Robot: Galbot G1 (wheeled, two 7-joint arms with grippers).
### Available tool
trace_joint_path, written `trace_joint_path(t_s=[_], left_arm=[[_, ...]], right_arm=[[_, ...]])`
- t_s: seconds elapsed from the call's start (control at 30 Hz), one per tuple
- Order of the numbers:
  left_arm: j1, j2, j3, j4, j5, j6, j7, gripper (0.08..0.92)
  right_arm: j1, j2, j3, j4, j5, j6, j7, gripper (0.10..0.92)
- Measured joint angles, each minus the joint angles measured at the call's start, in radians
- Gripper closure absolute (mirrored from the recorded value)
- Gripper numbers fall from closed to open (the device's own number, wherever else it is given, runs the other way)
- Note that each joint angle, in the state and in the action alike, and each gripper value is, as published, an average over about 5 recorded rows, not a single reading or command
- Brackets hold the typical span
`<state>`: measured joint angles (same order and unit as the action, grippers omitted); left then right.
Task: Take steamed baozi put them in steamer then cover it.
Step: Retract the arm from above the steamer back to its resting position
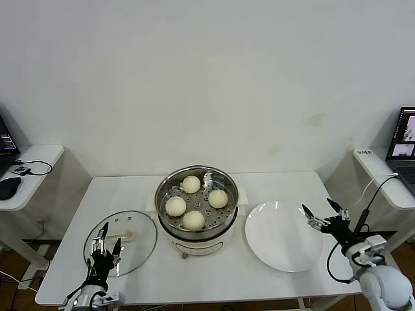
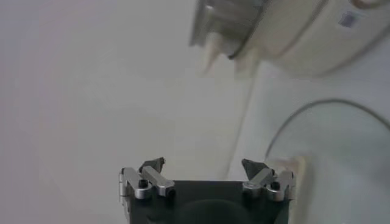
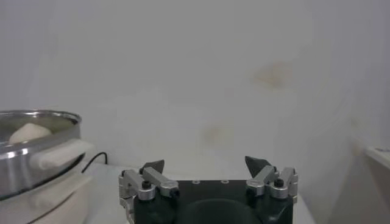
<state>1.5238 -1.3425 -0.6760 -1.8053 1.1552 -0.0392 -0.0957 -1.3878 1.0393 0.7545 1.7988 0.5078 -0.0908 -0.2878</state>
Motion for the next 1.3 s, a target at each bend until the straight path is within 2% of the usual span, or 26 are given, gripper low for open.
trace_joint_path(t_s=[0.67,1.3], left_arm=[[-0.088,-0.004,0.059,0.099,0.139,0.191,0.059,0.177],[-0.199,-0.019,0.075,0.18,0.162,0.255,0.088,0.177]], right_arm=[[-0.072,0.038,0.045,0.024,-0.01,0.017,-0.015,0.203],[-0.091,0.051,0.058,0.018,-0.015,0.026,-0.022,0.203]])
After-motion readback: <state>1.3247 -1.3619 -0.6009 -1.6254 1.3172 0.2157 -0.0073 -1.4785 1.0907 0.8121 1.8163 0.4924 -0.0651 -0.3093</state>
